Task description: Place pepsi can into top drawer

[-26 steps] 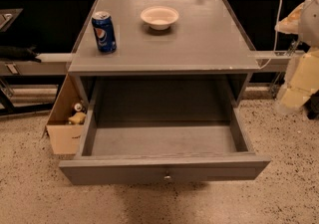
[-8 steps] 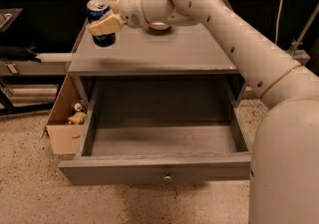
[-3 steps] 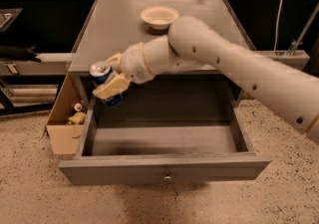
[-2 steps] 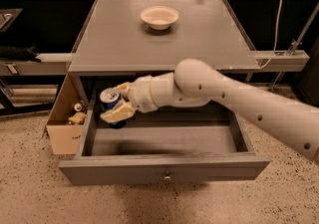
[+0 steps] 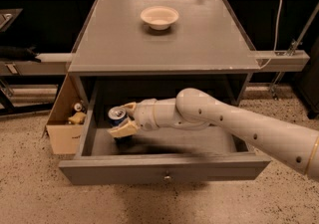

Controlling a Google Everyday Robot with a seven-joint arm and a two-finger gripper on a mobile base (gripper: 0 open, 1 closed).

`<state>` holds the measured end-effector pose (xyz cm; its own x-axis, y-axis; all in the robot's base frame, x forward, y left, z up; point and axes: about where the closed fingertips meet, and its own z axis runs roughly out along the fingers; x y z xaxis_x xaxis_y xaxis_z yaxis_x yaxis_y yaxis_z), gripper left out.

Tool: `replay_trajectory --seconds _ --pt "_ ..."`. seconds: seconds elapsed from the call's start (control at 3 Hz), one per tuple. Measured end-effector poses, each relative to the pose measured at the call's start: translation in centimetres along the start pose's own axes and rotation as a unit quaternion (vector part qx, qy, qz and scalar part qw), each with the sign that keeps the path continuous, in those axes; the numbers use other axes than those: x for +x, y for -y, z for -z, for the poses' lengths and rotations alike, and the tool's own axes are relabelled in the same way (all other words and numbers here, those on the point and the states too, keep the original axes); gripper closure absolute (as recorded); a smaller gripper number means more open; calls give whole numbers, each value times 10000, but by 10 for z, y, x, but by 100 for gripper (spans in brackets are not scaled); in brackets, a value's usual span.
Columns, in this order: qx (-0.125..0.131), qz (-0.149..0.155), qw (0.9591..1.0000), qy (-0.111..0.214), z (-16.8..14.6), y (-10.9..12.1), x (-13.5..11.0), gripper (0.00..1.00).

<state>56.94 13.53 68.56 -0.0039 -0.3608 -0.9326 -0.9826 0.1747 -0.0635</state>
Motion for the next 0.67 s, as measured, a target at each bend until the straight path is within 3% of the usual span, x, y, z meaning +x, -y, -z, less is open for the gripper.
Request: replay_trajectory --seconds 0.33,0.67 --pt "10 -107 9999 26 -3 7 21 56" --pt "-27 -151 9998 85 -6 16 34 24"
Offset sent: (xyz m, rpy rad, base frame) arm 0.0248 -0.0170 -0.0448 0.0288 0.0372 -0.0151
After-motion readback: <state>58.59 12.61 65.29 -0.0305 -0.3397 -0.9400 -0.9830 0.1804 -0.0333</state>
